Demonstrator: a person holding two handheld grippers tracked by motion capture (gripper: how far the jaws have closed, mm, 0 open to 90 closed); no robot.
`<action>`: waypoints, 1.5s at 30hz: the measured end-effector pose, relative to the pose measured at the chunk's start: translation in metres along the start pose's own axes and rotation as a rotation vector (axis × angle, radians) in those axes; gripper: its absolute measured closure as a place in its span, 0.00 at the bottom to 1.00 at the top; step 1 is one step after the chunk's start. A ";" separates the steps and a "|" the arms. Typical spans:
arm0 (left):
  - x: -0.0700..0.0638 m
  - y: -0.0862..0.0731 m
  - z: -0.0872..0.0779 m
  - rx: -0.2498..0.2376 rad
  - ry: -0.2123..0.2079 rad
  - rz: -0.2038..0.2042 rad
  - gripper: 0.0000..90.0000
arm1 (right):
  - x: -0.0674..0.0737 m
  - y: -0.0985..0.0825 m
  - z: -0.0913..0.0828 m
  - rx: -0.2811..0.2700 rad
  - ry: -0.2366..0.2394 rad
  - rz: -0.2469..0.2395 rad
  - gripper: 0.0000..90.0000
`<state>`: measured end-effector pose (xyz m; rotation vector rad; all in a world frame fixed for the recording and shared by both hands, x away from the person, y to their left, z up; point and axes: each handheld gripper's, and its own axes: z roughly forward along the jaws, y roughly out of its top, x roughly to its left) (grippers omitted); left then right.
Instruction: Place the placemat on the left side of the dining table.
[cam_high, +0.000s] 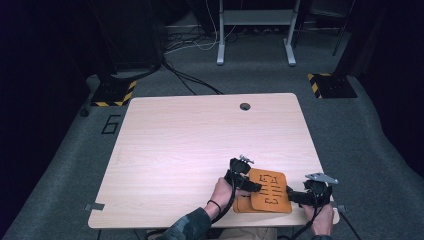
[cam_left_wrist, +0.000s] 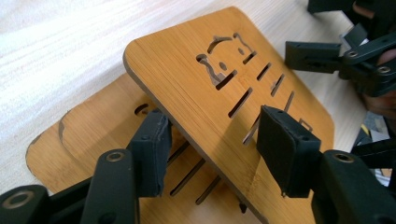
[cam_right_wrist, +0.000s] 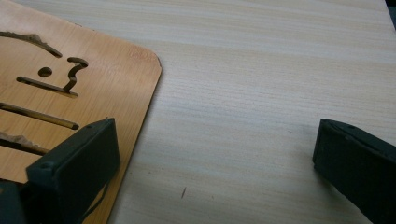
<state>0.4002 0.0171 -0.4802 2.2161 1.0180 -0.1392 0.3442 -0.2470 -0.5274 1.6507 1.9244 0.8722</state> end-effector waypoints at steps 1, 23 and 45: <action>0.000 0.001 -0.001 -0.006 -0.007 -0.008 0.52 | 0.000 0.000 0.000 0.001 -0.004 -0.004 0.00; 0.001 0.007 -0.008 -0.044 -0.123 -0.092 0.67 | -0.001 -0.001 -0.001 0.000 -0.030 0.015 0.00; -0.002 0.014 -0.010 -0.039 -0.183 -0.128 0.73 | -0.002 -0.001 -0.001 -0.005 -0.040 0.021 0.01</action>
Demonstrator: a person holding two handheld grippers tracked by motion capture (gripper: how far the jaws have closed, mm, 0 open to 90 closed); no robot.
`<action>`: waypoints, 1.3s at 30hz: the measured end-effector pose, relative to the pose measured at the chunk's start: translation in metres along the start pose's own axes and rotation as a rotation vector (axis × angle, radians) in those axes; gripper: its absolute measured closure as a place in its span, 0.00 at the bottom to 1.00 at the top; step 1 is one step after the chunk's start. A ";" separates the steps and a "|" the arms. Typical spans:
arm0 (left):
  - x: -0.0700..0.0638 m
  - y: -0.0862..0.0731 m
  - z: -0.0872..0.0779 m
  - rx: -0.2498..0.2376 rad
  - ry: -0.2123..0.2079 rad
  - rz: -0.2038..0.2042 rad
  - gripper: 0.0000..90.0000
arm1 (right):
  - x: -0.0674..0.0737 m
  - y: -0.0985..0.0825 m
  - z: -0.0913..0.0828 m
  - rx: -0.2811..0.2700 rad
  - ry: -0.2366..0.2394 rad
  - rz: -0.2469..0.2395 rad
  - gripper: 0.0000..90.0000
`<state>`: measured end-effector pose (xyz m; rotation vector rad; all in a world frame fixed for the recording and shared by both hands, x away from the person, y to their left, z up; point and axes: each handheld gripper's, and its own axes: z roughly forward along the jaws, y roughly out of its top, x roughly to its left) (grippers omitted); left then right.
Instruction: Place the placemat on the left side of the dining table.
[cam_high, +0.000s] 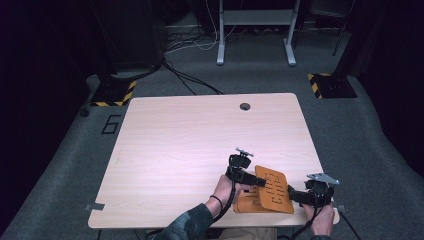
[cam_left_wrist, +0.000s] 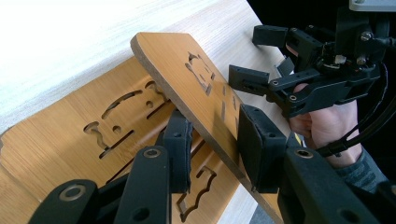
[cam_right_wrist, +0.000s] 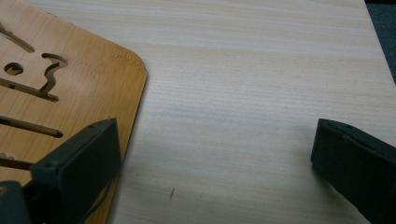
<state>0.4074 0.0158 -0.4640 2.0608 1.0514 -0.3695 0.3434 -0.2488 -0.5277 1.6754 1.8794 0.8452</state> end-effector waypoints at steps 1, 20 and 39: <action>0.000 0.000 0.000 0.000 0.000 0.000 0.73 | 0.000 0.000 0.000 0.000 0.000 0.000 0.01; 0.001 0.000 0.001 0.004 -0.052 -0.078 0.79 | 0.000 0.000 0.000 0.000 -0.008 0.014 0.01; -0.017 0.013 -0.002 -0.002 -0.058 -0.113 0.89 | -0.016 -0.004 -0.006 -0.071 0.046 0.142 0.00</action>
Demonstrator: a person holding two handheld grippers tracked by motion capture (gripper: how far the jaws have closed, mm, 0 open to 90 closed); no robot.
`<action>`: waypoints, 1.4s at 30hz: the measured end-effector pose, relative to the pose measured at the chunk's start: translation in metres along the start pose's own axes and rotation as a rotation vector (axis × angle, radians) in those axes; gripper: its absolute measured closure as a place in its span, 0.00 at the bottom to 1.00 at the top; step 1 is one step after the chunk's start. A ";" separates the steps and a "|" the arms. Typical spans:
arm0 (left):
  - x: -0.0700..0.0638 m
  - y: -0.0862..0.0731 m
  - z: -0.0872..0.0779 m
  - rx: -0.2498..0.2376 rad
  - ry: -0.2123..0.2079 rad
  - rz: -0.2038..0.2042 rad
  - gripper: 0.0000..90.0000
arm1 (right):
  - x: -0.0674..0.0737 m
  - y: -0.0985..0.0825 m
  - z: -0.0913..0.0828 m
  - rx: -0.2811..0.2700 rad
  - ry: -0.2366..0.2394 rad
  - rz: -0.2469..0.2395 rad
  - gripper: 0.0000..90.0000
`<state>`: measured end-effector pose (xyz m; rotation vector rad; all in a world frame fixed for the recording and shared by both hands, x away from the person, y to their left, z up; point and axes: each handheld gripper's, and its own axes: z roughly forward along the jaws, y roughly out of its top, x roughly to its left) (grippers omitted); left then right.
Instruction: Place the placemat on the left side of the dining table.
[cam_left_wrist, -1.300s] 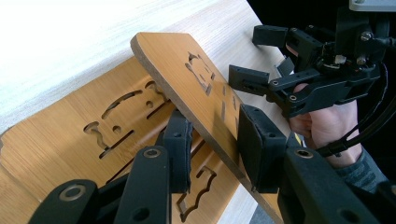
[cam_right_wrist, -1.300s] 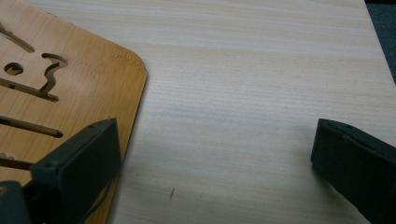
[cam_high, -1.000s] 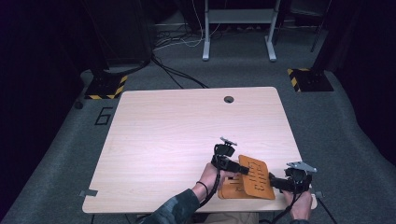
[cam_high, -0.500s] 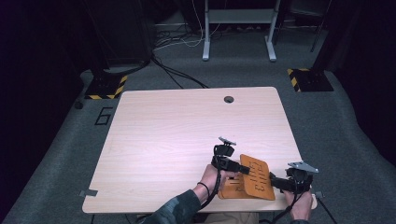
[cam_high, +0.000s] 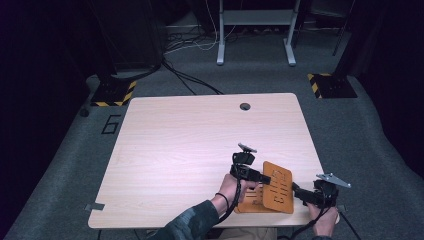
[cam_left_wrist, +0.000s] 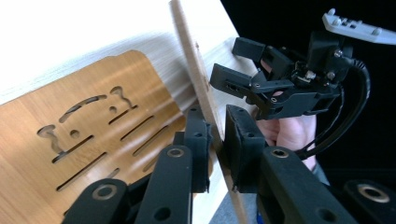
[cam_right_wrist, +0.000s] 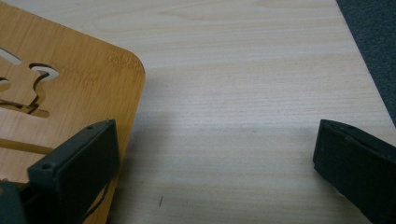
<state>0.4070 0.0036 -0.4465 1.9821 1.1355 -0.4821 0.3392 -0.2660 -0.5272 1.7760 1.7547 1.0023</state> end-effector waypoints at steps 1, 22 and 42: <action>-0.002 0.001 -0.001 0.002 0.001 0.007 0.90 | -0.002 -0.001 -0.001 -0.017 0.009 0.011 0.00; -0.014 0.014 -0.025 -0.029 0.010 0.034 0.96 | -0.006 0.001 -0.001 -0.027 -0.012 0.050 0.00; -0.004 0.037 -0.084 -0.080 0.130 0.074 0.96 | 0.013 0.005 0.012 0.075 -0.137 -0.116 0.00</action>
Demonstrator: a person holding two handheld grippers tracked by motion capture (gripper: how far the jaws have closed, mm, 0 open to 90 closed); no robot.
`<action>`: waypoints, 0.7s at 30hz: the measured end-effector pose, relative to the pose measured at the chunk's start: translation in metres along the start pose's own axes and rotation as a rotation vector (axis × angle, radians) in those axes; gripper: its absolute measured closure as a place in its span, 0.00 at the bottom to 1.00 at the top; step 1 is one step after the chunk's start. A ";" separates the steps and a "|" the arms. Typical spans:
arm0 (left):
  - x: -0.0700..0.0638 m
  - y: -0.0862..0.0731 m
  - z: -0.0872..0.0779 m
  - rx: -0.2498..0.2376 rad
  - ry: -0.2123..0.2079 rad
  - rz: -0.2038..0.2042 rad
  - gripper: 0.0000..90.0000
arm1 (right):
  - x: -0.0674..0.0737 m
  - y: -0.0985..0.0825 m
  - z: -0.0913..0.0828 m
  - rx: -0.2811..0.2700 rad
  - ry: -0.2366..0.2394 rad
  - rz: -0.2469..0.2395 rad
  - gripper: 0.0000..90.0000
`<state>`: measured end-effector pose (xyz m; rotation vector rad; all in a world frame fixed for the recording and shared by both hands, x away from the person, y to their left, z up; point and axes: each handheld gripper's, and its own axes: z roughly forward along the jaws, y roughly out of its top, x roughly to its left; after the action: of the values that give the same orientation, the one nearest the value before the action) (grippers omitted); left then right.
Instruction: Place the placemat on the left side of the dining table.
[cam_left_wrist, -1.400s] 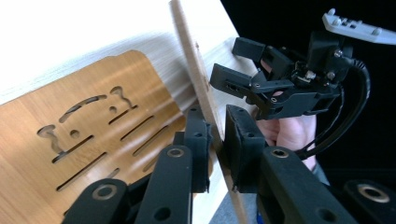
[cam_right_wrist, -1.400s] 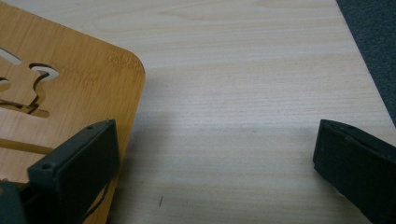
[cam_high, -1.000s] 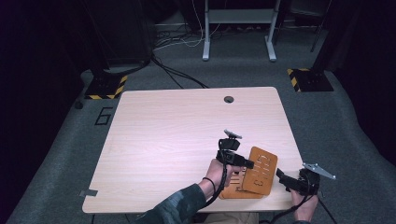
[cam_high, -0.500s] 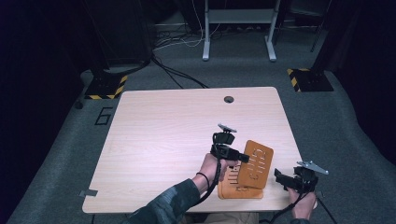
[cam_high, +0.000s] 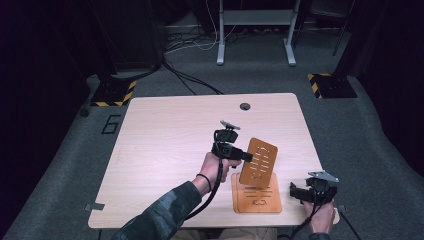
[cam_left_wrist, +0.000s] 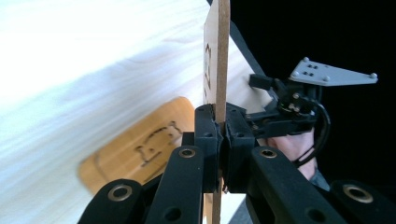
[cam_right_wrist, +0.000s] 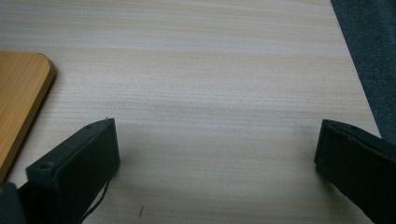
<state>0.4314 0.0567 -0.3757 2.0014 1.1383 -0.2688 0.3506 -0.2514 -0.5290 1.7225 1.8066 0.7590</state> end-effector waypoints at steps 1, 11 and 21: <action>0.002 0.001 -0.003 -0.003 0.006 0.001 0.96 | 0.000 0.000 0.000 0.000 0.000 -0.001 0.00; 0.021 0.009 -0.032 -0.026 0.068 -0.003 0.96 | 0.000 0.001 0.001 -0.003 0.010 -0.010 0.00; 0.043 0.014 -0.059 -0.034 0.145 -0.021 0.96 | 0.000 0.001 0.001 -0.003 0.011 -0.009 0.00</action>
<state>0.4557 0.1231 -0.3522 2.0055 1.2462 -0.1157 0.3516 -0.2509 -0.5292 1.7103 1.8177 0.7685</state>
